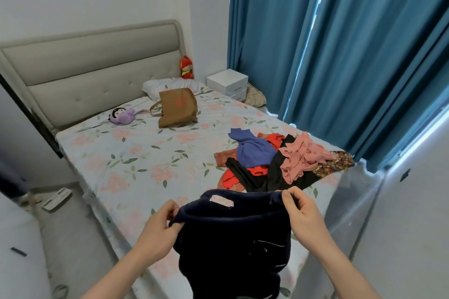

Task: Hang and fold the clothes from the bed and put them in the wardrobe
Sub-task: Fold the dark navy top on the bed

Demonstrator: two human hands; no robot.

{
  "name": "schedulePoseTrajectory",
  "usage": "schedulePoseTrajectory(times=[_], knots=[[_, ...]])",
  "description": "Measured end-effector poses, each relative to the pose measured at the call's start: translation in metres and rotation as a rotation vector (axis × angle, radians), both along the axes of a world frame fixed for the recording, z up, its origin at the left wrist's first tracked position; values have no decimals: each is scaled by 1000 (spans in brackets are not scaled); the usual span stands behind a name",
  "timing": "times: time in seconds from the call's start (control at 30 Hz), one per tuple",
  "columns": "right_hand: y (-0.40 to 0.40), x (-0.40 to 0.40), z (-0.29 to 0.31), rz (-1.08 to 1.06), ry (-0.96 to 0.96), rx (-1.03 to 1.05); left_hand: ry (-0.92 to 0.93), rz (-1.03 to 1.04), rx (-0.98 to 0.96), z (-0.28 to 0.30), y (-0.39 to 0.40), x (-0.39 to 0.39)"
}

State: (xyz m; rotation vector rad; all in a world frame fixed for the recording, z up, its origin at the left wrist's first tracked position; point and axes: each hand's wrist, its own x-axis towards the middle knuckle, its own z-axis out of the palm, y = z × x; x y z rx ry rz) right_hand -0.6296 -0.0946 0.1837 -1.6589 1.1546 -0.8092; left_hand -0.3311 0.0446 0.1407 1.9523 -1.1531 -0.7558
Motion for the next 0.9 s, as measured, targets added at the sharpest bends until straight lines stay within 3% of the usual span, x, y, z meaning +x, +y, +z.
schedulePoseTrajectory(times=[0.2, 0.47, 0.7, 0.9], knots=[[24, 26, -23, -149, 150, 49, 20, -110, -14, 0, 3, 41], [103, 95, -53, -291, 205, 210, -101, -401, 212, -17, 21, 137], [154, 132, -50, -360, 211, 153, -163, -594, 329, -36, 48, 176], [171, 127, -44, -427, 152, 100, 54, -634, 273, -24, 63, 183]])
